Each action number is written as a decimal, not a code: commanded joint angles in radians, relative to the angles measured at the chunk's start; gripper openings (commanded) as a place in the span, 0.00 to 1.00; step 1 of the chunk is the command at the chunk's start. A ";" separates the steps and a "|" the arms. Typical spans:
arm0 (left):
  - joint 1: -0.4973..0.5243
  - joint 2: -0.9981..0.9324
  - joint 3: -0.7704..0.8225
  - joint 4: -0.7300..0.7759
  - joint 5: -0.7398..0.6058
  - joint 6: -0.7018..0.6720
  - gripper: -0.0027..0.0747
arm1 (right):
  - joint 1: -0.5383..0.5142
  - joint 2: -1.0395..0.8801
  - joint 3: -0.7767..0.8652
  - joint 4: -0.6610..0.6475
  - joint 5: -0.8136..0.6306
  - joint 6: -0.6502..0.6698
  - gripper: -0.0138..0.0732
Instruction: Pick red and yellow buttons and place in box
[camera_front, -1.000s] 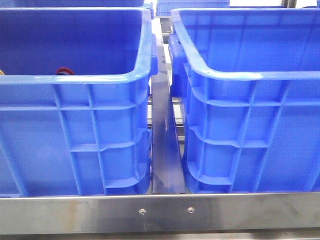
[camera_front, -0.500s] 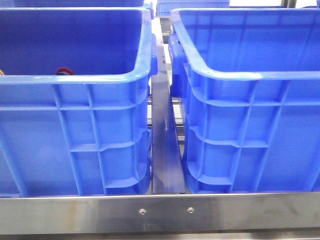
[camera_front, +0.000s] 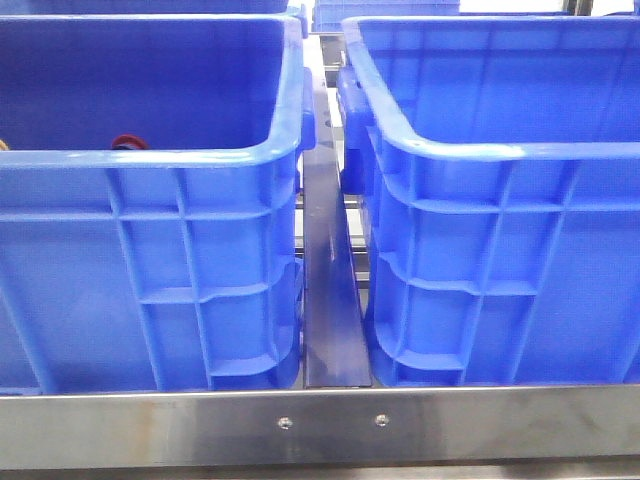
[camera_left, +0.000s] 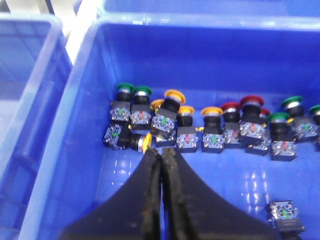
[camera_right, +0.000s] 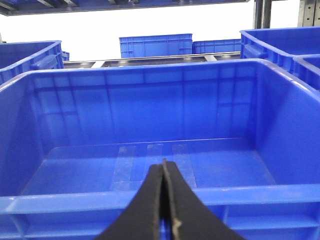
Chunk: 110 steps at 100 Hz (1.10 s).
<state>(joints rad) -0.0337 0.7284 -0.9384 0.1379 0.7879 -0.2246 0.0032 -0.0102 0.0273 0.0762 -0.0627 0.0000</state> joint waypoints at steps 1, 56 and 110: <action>0.000 0.066 -0.055 -0.003 -0.050 0.003 0.01 | 0.002 -0.025 -0.019 -0.009 -0.083 -0.006 0.08; 0.000 0.191 -0.057 -0.005 -0.046 0.026 0.77 | 0.002 -0.025 -0.019 -0.009 -0.083 -0.006 0.08; -0.167 0.416 -0.076 -0.175 -0.186 0.131 0.81 | 0.002 -0.025 -0.019 -0.009 -0.083 -0.006 0.08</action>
<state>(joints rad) -0.1533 1.0992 -0.9652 -0.0215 0.6936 -0.0962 0.0032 -0.0102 0.0273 0.0762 -0.0627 0.0000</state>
